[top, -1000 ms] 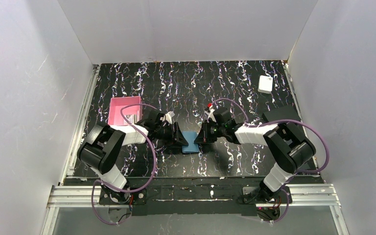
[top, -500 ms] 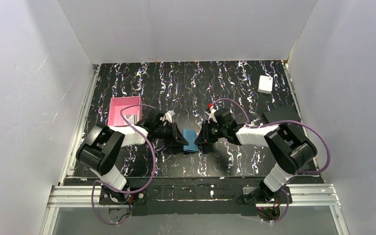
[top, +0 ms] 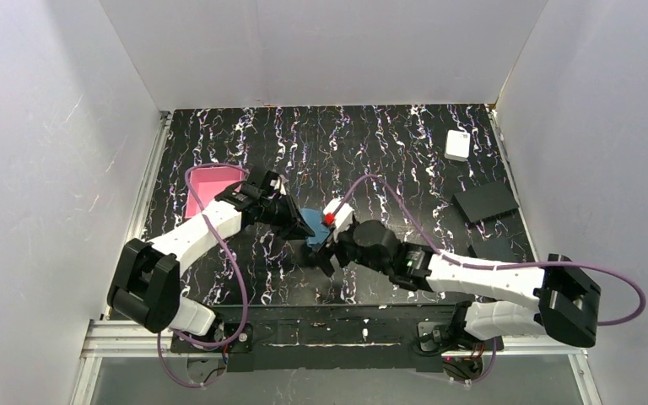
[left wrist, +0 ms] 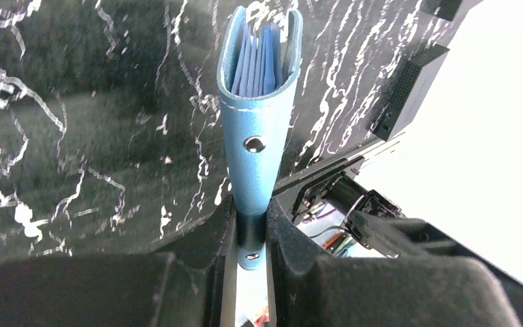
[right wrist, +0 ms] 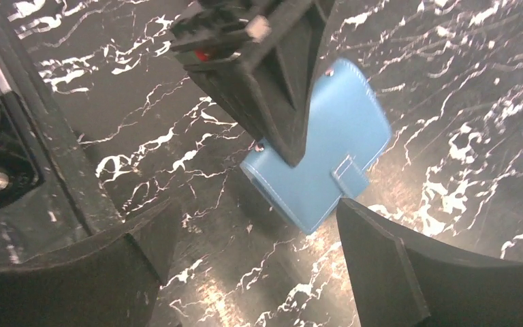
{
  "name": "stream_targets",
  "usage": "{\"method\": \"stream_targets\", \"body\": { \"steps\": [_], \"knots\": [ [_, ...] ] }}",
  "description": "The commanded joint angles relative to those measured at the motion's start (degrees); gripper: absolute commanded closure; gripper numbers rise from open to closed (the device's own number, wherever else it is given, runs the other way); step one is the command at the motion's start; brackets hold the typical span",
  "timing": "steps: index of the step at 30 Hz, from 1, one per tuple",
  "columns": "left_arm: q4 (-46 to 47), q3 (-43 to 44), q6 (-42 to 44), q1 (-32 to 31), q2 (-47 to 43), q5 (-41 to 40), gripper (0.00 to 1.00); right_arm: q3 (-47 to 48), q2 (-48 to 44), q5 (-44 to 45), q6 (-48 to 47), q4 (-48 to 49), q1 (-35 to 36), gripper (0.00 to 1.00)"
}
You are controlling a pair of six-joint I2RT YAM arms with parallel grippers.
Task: Put the credit cards into the card holder
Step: Close the card holder at the center of the board.
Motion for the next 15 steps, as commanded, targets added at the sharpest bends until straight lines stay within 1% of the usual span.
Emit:
{"method": "stream_targets", "body": {
  "steps": [1,7,10,15],
  "knots": [
    [-10.6,1.6,-4.9,0.4,-3.1,-0.2,1.0,-0.5,4.1,17.8,-13.4,8.1,7.8,0.07],
    [-10.3,-0.5,-10.4,1.4,-6.7,-0.3,1.0,1.9,12.4,32.9,-20.1,13.8,14.6,0.11],
    [-9.3,-1.8,-12.2,1.4,-7.4,1.1,1.0,2.2,15.9,39.5,-22.7,18.0,16.8,0.14],
    [-9.6,-2.7,-13.2,1.4,-8.3,1.0,1.0,3.5,21.5,48.4,-25.5,24.8,18.6,0.16]
  ]
}}
